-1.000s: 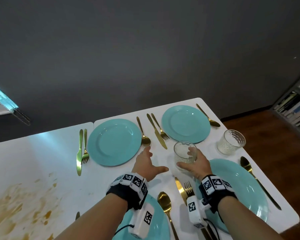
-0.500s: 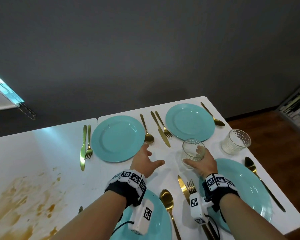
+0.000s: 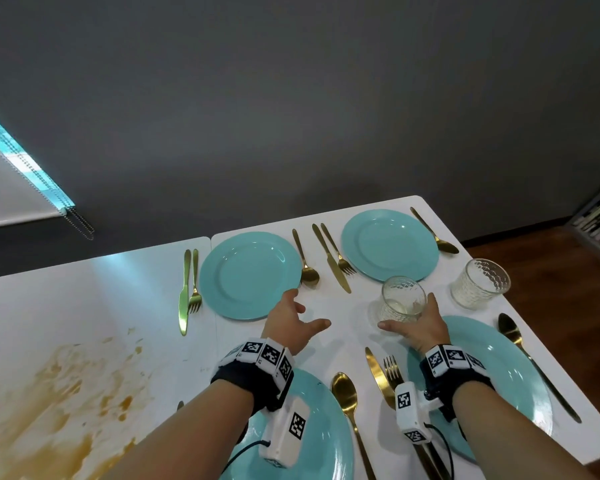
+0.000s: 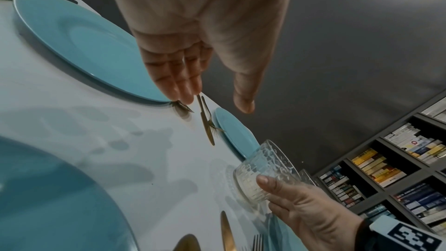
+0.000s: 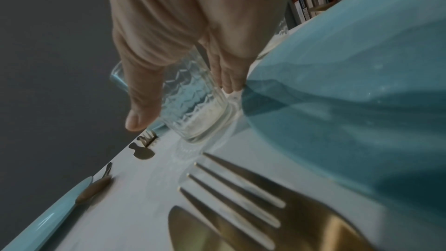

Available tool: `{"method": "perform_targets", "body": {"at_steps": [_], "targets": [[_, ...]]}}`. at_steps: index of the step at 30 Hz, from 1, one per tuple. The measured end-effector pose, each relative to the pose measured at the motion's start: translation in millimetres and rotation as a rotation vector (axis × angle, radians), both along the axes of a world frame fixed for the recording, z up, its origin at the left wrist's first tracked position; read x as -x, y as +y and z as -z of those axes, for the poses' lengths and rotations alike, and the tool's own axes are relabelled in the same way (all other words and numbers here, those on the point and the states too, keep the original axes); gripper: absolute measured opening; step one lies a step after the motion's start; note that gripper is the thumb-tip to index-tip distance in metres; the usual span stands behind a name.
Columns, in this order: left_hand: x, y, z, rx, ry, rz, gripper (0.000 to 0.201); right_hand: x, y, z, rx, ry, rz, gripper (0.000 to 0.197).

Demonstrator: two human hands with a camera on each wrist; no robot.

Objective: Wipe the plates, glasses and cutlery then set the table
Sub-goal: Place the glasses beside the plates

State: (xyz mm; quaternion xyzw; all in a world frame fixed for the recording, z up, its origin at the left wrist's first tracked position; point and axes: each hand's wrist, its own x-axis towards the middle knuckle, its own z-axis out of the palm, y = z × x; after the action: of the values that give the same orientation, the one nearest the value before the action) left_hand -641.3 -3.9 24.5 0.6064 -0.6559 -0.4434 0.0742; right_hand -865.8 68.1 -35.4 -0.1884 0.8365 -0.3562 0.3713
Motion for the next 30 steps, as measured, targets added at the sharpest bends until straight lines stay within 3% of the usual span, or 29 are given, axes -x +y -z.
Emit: {"method": "perform_targets", "body": {"at_steps": [6,13,19,24,30], "targets": [[-25.5,4.4,-12.3,0.027,0.054,0.003,0.083,-8.0,14.8,-25.5,-0.004,0.024,0.048,0.126],[-103.5,10.1,-37.1,0.091,0.142,-0.032,0.078,-67.0,30.3,-79.7,-0.023,0.182,0.112,0.103],[-236.1,19.6,-52.4,0.156,0.170,-0.126,0.070,-204.7,10.8,-122.8,0.072,0.225,-0.073,0.070],[-366.6,24.0,-50.3,0.171,0.152,-0.291,0.064,-345.9,-30.0,-121.6,0.108,0.214,-0.324,0.056],[-496.7,32.6,-17.9,0.118,-0.008,-0.495,0.029,-491.8,-54.3,-106.8,0.102,0.165,-0.621,0.043]]}}
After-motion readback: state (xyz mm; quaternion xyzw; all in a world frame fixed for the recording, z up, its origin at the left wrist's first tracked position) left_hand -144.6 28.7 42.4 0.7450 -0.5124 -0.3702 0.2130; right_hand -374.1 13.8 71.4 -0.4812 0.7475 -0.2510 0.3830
